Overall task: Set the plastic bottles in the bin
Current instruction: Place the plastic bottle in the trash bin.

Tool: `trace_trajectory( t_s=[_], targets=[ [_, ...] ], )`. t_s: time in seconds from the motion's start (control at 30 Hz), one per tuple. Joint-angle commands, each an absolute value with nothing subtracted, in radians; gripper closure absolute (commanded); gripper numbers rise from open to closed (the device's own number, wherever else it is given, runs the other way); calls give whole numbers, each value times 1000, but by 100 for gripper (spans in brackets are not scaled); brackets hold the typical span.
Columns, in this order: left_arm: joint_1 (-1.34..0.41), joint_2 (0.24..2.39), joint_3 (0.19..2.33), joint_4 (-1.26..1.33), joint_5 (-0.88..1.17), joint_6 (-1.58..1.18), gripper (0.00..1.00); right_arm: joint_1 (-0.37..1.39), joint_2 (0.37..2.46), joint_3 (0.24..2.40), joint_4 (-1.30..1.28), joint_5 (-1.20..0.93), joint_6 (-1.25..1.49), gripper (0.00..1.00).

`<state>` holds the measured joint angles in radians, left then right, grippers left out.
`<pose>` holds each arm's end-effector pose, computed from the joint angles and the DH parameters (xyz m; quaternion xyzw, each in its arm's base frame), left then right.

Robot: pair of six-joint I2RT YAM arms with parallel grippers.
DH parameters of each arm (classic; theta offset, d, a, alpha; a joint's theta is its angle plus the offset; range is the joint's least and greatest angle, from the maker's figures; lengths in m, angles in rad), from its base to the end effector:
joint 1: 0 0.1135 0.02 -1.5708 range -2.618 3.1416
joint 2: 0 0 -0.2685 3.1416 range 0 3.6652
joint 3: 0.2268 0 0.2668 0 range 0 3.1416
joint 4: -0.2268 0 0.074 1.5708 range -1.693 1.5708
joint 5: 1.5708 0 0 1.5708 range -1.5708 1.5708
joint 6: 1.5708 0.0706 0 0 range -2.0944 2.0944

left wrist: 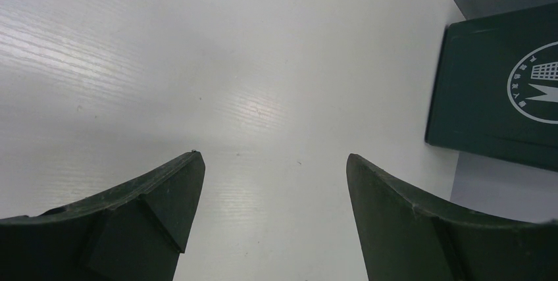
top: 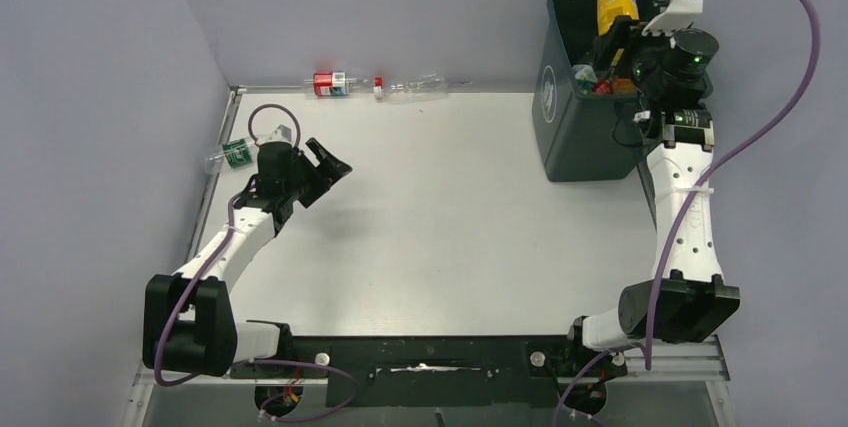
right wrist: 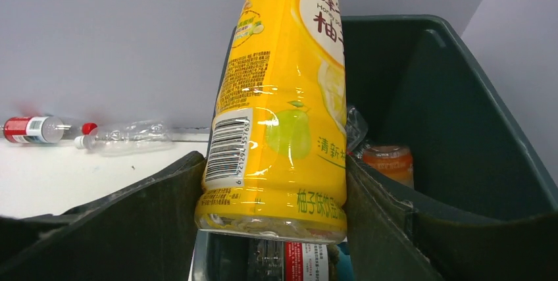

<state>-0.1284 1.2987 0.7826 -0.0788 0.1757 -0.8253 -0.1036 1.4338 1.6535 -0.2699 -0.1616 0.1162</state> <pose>0.3182 -0.0535 0.2156 -0.2618 0.8411 -0.2832 0.3793 0.3667 -0.0267 0.4875 0.0239 0.7240 0.0628 0.6865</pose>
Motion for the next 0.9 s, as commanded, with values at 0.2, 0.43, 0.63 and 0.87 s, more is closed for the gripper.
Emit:
trace_trajectory(
  t_s=[0.2, 0.43, 0.63, 0.87],
  targets=[
    [-123, 1276, 814, -60, 174, -805, 21, -172, 1528, 1853, -383, -303, 192, 26],
    [-116, 1297, 857, -81, 167, -785, 21, -172, 1566, 1920, -444, -286, 186, 6],
    [-69, 1346, 937, -108, 176, -760, 21, -166, 1512, 1892, -449, -286, 207, 5],
    [21, 1471, 1094, -151, 150, -723, 19, 4, 1396, 1793, -449, -233, 181, 4]
  ],
)
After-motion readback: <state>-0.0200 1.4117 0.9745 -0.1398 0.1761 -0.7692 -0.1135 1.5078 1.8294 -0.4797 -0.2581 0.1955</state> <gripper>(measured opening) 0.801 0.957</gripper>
